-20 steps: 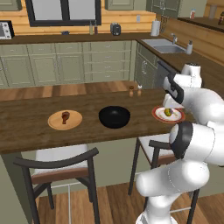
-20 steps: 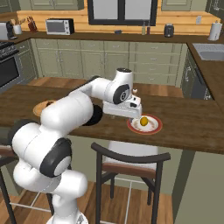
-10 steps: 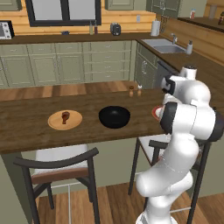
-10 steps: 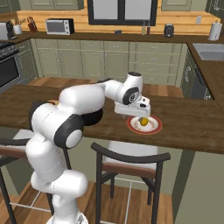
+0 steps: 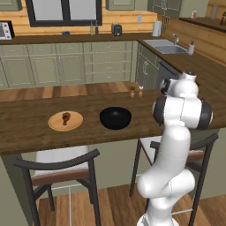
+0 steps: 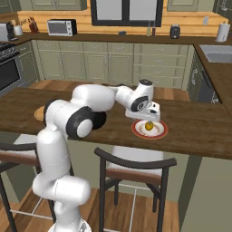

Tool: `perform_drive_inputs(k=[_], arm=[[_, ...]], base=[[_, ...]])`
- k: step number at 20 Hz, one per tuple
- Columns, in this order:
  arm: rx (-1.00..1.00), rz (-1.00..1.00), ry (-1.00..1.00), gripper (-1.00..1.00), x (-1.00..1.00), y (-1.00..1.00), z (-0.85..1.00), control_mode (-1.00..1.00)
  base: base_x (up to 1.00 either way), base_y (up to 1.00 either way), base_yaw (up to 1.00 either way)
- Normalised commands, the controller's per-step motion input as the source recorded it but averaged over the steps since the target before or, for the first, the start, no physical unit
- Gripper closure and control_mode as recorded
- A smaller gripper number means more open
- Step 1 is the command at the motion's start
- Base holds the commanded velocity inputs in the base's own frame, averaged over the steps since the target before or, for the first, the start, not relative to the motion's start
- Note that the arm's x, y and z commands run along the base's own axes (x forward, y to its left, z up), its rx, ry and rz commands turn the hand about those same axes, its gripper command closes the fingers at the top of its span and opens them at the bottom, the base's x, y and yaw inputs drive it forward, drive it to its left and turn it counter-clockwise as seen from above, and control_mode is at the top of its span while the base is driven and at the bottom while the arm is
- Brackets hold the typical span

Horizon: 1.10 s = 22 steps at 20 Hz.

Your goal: Pick the chicken drumstick and lemon from their plates and place them in the bowl. Then put the bowl in the fridge.

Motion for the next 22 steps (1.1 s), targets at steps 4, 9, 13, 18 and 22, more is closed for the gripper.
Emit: perform_drive_inputs(k=[4,9,13,18,22], arm=[[0.0,0.0,-0.01,-1.0,0.35,-0.12,-0.33,-1.0],[0.0,0.0,0.04,-1.0,0.3,-0.01,-0.21,-1.0],[0.0,0.0,0.0,-1.0,0.4,-0.21,-0.07,-1.0],[0.0,0.0,0.0,-1.0,0.35,-0.22,-0.17,-1.0],[0.0,0.0,0.0,-1.0,0.37,0.0,-0.38,-1.0]], base=[[0.0,0.0,0.0],[0.0,0.0,0.0],[0.0,0.0,0.0],[0.0,0.0,0.0],[0.0,0.0,0.0]])
